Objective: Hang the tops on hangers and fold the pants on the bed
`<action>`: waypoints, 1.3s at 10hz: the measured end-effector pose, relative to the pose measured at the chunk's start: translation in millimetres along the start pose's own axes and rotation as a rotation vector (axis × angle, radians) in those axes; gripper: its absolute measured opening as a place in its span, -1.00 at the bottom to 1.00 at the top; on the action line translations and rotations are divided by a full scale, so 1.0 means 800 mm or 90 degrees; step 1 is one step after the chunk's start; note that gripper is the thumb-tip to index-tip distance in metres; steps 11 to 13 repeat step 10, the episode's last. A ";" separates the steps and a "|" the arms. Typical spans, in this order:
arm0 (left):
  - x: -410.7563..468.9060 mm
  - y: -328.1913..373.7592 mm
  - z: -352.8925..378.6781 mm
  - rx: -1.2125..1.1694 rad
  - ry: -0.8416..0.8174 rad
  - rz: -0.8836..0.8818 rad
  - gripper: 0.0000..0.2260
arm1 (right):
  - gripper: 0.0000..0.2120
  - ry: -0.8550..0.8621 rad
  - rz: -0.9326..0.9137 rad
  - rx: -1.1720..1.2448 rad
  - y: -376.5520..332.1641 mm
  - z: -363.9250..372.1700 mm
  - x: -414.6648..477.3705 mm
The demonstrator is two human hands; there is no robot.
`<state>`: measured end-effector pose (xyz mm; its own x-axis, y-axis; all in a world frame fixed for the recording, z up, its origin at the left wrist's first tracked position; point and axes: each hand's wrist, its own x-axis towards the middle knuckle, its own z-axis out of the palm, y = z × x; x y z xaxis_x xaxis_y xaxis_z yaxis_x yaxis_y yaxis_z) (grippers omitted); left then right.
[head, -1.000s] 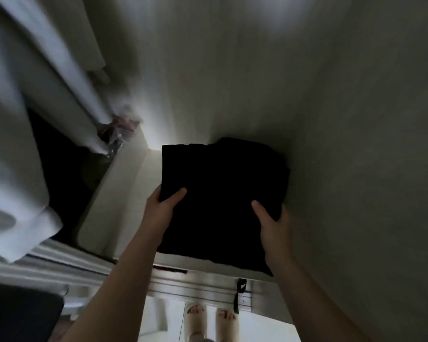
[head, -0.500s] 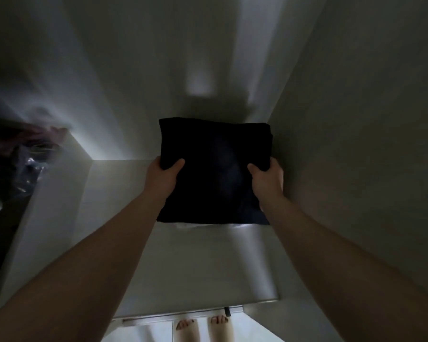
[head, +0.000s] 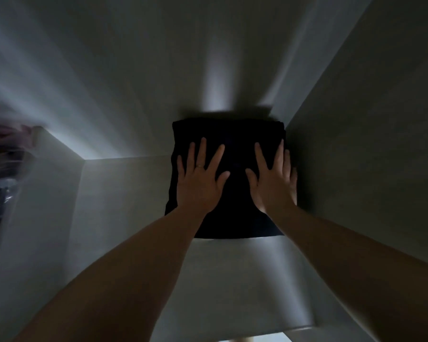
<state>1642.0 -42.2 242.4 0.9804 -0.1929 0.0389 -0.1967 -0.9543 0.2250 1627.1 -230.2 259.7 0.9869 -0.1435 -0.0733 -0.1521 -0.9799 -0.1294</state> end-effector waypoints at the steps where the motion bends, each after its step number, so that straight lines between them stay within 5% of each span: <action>1: 0.023 -0.004 0.022 0.000 0.018 -0.002 -0.44 | -0.37 0.013 0.001 0.030 -0.001 0.020 0.028; 5: 0.035 -0.008 0.070 -0.009 0.091 -0.012 -0.43 | -0.34 0.084 0.007 0.092 0.003 0.072 0.046; 7: 0.007 0.009 0.030 -0.005 -0.035 -0.036 -0.35 | -0.31 -0.062 0.006 0.025 0.006 0.035 0.020; 10: -0.235 0.040 0.014 -0.128 -0.294 -0.091 -0.28 | -0.30 -0.284 -0.046 -0.041 0.046 -0.010 -0.174; 13: -0.235 0.040 0.014 -0.128 -0.294 -0.091 -0.28 | -0.30 -0.284 -0.046 -0.041 0.046 -0.010 -0.174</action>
